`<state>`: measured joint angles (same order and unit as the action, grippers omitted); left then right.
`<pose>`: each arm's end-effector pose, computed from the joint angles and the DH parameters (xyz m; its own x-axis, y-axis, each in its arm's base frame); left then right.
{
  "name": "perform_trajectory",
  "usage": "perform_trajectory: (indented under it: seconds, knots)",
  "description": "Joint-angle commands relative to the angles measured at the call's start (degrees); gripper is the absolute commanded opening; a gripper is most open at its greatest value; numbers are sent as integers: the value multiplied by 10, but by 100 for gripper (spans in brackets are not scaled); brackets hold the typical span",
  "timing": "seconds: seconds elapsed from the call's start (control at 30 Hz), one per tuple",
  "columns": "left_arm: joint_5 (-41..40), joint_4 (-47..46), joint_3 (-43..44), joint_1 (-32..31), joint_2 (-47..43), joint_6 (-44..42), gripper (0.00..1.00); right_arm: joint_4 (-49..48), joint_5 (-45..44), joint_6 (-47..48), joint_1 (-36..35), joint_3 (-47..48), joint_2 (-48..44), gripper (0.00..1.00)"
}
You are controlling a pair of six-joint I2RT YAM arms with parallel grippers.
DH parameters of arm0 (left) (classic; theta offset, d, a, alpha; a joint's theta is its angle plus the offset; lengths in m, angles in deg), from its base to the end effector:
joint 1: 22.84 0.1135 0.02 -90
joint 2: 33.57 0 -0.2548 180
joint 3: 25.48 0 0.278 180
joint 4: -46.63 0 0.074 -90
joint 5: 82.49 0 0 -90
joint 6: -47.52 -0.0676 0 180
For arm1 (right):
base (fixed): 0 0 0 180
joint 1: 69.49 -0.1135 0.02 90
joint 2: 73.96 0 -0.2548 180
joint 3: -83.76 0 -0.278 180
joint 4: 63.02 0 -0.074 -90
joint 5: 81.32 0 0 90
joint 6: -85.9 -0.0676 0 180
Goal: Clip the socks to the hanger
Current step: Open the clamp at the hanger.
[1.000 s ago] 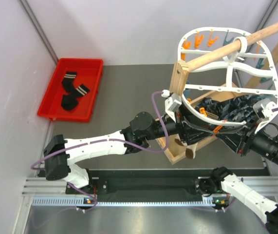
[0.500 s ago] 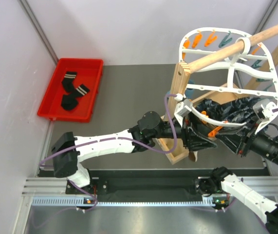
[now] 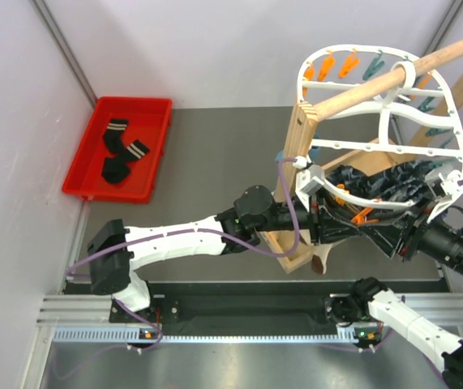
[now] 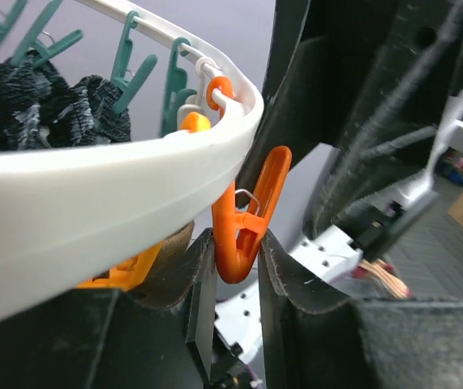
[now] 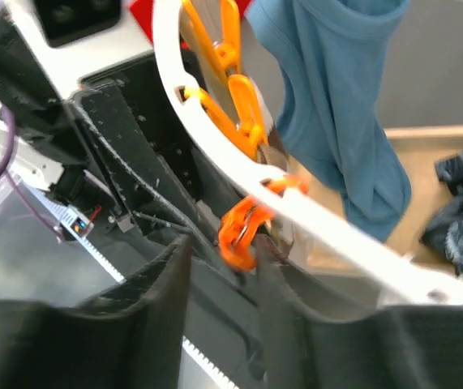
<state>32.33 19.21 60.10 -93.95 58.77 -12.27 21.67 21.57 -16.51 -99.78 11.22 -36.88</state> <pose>0.1134 -0.4190 0.3831 -0.3974 -0.2493 -0.8831 0.9095 -0.2352 -0.3428 0.0318 0.0360 0.4944 -0.3542 0.0357 -0.9345 -0.6166 0.7424 0.2621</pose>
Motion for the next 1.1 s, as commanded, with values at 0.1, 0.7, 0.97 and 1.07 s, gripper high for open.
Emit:
perform_trajectory:
  seconds: [0.1, 0.7, 0.97, 1.07]
  knots:
    - [-270, 105, 63, -80, -18, -214, 0, 33, -109, -118, -7, 22, 1, 66]
    - [-759, -159, 201, -268, 231, -811, 0, 113, -291, -288, 4, 82, 17, 66]
    - [-772, -263, 268, -279, 314, -960, 0, 100, -317, -315, 5, 12, -17, 61]
    - [-769, -267, 267, -279, 318, -967, 0, 98, -322, -308, 5, 1, -26, 61]
